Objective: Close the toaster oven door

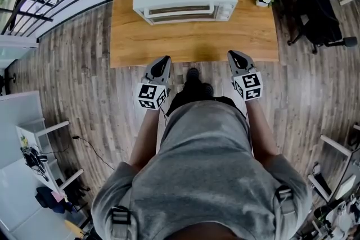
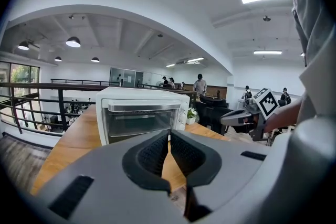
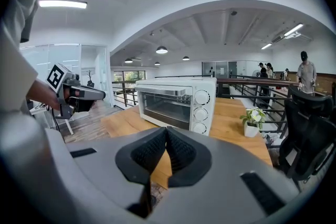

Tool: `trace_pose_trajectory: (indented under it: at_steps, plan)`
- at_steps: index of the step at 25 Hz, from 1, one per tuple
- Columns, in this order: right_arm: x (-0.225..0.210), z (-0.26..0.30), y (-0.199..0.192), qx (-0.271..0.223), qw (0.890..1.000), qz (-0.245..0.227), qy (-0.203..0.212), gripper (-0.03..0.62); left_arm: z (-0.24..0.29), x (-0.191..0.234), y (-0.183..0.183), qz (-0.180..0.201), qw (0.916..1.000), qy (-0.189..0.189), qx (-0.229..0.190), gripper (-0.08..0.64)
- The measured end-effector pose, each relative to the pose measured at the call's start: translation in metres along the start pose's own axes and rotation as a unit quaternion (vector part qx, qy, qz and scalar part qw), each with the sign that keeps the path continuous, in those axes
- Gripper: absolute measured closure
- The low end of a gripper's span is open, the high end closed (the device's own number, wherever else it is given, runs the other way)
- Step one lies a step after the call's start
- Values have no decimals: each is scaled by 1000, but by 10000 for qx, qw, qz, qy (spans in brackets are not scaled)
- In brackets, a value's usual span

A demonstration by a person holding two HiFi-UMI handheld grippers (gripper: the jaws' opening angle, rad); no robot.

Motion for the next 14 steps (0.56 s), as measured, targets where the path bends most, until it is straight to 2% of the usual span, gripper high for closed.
trace_pose_trajectory:
  at_steps: [14]
  plan:
    - [-7,-22,-9,-116,9999,113,-6,588,-1,-26,5,145,9998,-94,66,529]
Point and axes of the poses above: the fingertips, and each gripper's own axes: z forward along the fingers, x to its left, y out of its top, the point moved 8 cm from there along -z, backward along the fingers, and after that the axes turned 11 degrees about -x, right-handed, at the moved point
